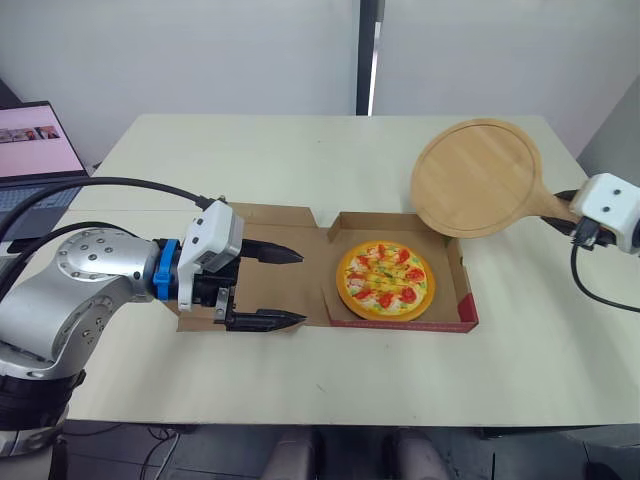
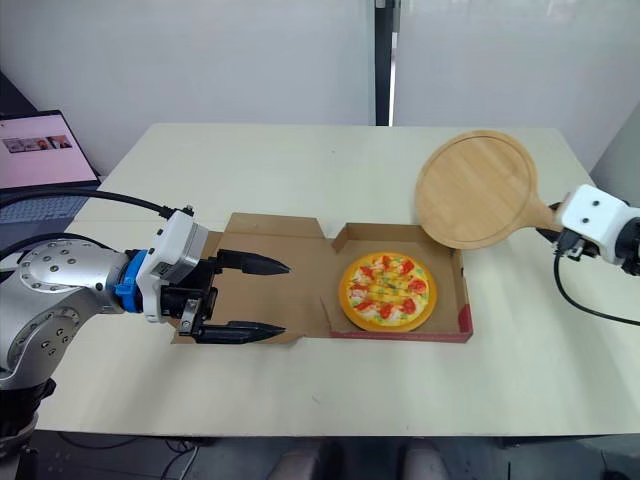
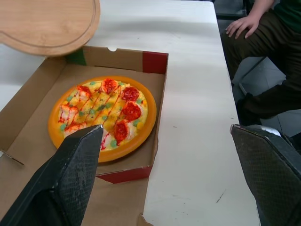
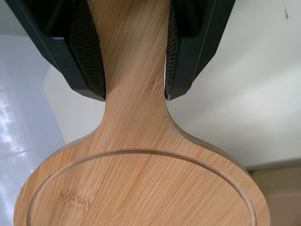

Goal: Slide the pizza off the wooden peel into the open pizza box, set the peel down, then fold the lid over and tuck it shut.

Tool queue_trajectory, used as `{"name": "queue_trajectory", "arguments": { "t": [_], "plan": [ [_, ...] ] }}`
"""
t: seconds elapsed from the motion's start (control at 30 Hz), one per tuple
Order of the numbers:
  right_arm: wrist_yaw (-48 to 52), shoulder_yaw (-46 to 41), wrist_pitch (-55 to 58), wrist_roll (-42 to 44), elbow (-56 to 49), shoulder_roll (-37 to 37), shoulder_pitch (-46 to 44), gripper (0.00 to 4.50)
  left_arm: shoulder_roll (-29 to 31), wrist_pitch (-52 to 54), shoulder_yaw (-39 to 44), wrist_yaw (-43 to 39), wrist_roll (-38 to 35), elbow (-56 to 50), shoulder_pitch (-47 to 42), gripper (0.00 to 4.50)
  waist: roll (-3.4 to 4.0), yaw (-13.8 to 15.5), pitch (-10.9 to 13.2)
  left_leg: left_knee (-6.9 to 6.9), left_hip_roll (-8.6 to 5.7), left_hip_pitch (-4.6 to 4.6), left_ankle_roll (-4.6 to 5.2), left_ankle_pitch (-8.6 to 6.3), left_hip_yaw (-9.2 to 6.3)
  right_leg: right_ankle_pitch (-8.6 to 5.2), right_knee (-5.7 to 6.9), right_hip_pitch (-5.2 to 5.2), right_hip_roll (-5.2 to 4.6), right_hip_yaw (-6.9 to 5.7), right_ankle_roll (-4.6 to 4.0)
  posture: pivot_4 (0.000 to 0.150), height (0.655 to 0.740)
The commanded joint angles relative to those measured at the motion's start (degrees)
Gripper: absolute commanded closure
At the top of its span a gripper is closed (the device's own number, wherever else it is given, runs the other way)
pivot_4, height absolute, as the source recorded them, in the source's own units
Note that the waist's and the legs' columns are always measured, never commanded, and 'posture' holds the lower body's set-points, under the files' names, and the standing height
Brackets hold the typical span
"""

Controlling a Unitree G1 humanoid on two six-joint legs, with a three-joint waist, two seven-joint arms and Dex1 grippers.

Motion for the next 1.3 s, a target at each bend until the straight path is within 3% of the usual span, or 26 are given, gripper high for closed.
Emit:
{"name": "queue_trajectory", "arguments": {
  "t": [0.03,0.33,0.9,0.93,1.13,1.3],
  "plan": [
    [-2.38,-10.82,6.08,4.75,-6.57,1.23,8.22,2.88,-1.25,-0.46,0.63,0.86,-1.26,-1.00,-2.10,0.00,-0.01,0.37,-0.01,0.00,0.00,-0.01,0.00,0.00,-0.01,0.00,0.00,0.01,-0.01,-0.01,0.00,0.150,0.7281],
    [-11.28,-25.63,25.27,11.60,-22.98,14.79,27.15,2.89,-4.57,0.88,-1.24,1.62,-2.77,-0.45,-6.47,0.00,0.01,-0.09,-0.02,0.00,0.01,0.08,0.02,0.00,-0.04,0.00,0.04,0.10,0.02,0.00,0.00,0.150,0.7281],
    [-24.60,-25.66,46.39,16.78,-29.95,25.09,30.99,2.89,-9.09,3.71,-2.94,3.47,-5.16,-0.54,-11.42,0.00,0.03,-0.19,-0.03,0.01,-0.01,0.15,0.02,0.00,-0.05,0.00,0.06,0.17,0.04,0.02,0.00,0.150,0.7281],
    [-24.84,-25.82,47.32,17.36,-29.91,25.23,30.96,2.15,-9.13,3.66,-2.98,3.44,-5.10,-0.49,-11.48,0.00,0.03,-0.19,-0.03,0.01,-0.01,0.14,0.02,0.00,-0.05,0.00,0.06,0.16,0.04,0.01,0.00,0.150,0.7281],
    [-23.35,-27.25,49.07,20.48,-33.28,24.40,33.24,0.14,-9.05,3.61,-2.73,3.36,-5.04,-0.46,-11.30,0.00,0.03,-0.18,-0.03,0.01,-0.01,0.17,0.02,0.00,-0.07,0.00,0.06,0.21,0.05,-0.01,0.00,0.150,0.7281],
    [-16.41,-29.55,43.51,22.21,-34.95,18.56,35.49,0.06,-8.10,3.88,-0.53,5.19,-4.68,-0.13,-9.20,0.00,0.03,-0.24,-0.03,0.01,-0.01,0.21,0.25,-0.13,-0.07,0.00,0.03,0.27,0.06,-0.01,0.01,0.150,0.7281]
  ]
}}
